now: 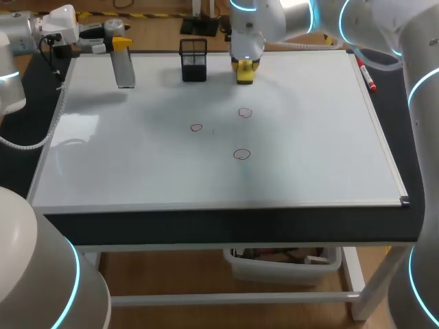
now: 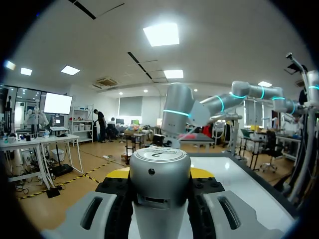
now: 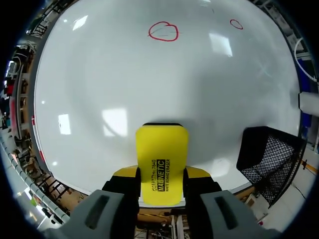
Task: Pick up the inspection probe, press it on each red-marked spot on the whiteboard one by one, put down the probe, pick up the eraser, and wipe off all the red marks.
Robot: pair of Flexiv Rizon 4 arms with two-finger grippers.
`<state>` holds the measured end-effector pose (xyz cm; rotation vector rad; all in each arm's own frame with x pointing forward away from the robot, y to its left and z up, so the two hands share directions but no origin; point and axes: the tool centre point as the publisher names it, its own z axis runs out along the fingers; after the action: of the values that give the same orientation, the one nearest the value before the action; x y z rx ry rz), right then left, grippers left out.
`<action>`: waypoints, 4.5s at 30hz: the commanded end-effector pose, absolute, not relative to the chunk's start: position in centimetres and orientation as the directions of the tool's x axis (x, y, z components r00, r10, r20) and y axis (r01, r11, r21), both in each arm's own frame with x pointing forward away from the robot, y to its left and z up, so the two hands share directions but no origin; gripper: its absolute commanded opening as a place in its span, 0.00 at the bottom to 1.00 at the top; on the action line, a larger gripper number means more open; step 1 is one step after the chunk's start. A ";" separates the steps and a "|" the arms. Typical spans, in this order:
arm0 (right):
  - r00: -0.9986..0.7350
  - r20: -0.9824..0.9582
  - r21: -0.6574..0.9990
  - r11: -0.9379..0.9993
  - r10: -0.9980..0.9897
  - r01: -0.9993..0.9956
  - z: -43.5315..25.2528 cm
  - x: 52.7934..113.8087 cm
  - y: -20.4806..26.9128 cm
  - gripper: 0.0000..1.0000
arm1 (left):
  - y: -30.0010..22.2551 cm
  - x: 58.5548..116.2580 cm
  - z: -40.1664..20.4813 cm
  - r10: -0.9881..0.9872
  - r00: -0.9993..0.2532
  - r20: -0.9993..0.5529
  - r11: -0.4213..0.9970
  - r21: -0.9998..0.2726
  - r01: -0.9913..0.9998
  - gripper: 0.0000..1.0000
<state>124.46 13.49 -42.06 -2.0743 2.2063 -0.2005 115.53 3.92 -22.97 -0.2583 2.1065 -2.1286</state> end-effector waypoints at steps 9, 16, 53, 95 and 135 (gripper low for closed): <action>-0.122 -0.028 0.221 0.113 -0.992 -0.969 -38.9 127.4 11.2 0.00 | 3.8 115.3 -22.7 -0.222 -0.975 0.025 -0.010 -1.000 -0.023 0.00; -0.154 -0.024 0.224 0.145 -0.988 -0.964 -37.3 125.7 10.0 0.00 | 3.8 115.3 -22.7 -0.222 -0.975 0.025 -0.010 -1.000 -0.023 0.00; -0.421 -0.005 0.116 0.417 -0.907 -0.901 -33.6 114.9 0.1 0.00 | 3.8 115.3 -22.7 -0.222 -0.975 0.025 -0.010 -1.000 -0.023 0.00; -0.566 -0.026 0.099 0.561 -0.824 -0.822 -33.0 110.5 -4.7 0.00 | 3.8 115.3 -22.7 -0.222 -0.975 0.025 -0.010 -1.000 -0.023 0.00; -0.566 -0.026 0.099 0.561 -0.824 -0.822 -33.0 110.5 -4.7 0.00 | 3.8 115.3 -22.7 -0.222 -0.975 0.025 -0.010 -1.000 -0.023 0.00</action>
<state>110.60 -4.63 -33.21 -1.4711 2.7951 0.1647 115.52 3.92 -22.96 -0.2584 2.1065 -2.1285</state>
